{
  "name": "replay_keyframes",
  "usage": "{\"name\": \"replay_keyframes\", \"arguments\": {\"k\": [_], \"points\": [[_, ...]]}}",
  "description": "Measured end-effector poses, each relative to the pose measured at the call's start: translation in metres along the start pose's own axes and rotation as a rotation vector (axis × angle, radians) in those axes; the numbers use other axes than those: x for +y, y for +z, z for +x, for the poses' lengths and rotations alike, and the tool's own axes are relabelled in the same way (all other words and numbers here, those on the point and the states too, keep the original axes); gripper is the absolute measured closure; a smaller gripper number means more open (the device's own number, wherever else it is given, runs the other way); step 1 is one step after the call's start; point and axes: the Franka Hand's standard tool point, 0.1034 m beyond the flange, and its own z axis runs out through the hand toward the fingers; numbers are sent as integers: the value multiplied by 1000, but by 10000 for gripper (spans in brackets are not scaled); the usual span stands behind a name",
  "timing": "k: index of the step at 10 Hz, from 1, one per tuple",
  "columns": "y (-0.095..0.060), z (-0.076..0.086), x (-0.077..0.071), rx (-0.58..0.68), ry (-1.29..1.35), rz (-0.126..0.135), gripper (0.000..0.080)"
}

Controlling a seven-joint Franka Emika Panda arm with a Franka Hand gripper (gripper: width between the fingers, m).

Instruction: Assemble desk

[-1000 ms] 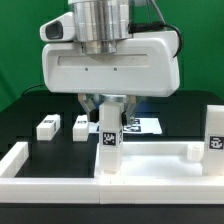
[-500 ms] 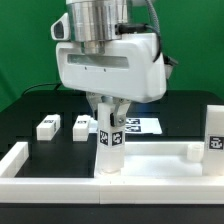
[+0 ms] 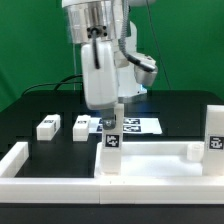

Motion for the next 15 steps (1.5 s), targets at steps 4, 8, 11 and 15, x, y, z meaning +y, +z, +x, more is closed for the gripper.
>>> {"name": "replay_keyframes", "arguments": {"k": [4, 8, 11, 15], "points": [[1, 0, 0, 6, -261, 0, 337], [0, -1, -3, 15, -767, 14, 153], [0, -2, -3, 18, -955, 11, 150], [9, 0, 5, 78, -1498, -13, 150]]}}
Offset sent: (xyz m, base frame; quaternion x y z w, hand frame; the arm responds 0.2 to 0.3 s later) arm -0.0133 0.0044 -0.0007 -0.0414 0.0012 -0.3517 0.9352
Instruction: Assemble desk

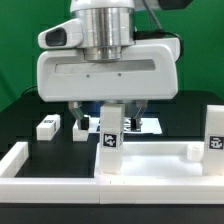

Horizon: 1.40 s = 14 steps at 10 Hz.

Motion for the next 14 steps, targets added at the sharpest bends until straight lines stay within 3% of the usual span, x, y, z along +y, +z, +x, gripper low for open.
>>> {"name": "replay_keyframes", "arguments": {"k": [2, 3, 7, 9, 12, 14], "points": [[0, 0, 0, 0, 12, 0, 417], [1, 0, 0, -1, 102, 2, 512], [1, 0, 1, 0, 374, 1, 512], [1, 0, 2, 0, 649, 0, 512], [1, 0, 2, -25, 1198, 35, 511], [2, 0, 4, -44, 1427, 61, 511]]}}
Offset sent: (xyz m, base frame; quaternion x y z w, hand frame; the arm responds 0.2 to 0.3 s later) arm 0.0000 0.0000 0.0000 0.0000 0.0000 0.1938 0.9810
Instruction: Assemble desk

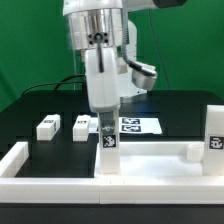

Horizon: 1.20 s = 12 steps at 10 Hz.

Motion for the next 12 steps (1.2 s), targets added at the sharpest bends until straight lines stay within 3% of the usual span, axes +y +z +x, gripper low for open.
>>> {"name": "replay_keyframes", "arguments": {"k": [1, 2, 3, 4, 5, 7, 11, 12], "points": [[0, -1, 0, 0, 10, 0, 511], [0, -1, 0, 0, -14, 0, 425], [0, -1, 0, 0, -67, 0, 244], [0, 0, 0, -2, -288, 1, 244], [-2, 3, -2, -7, -504, 6, 165], [-8, -4, -3, -9, -672, 15, 152], [-6, -2, -2, -7, -924, 13, 151], [-8, -5, -4, 10, -1135, -7, 151]]}}
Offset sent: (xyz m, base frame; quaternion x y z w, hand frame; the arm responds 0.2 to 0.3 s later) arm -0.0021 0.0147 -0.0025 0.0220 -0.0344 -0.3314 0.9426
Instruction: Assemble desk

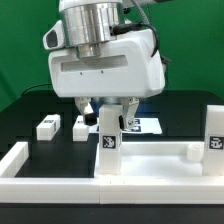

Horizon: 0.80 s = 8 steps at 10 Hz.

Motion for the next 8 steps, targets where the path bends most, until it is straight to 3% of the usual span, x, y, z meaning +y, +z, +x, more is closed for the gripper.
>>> {"name": "replay_keyframes", "arguments": {"k": [1, 3, 5, 6, 8], "points": [[0, 0, -3, 3, -191, -14, 151], [0, 0, -2, 2, -109, -8, 151], [0, 0, -2, 2, -20, -7, 414], [1, 0, 2, 3, 26, -14, 501], [1, 1, 3, 3, 182, -14, 501]]}}
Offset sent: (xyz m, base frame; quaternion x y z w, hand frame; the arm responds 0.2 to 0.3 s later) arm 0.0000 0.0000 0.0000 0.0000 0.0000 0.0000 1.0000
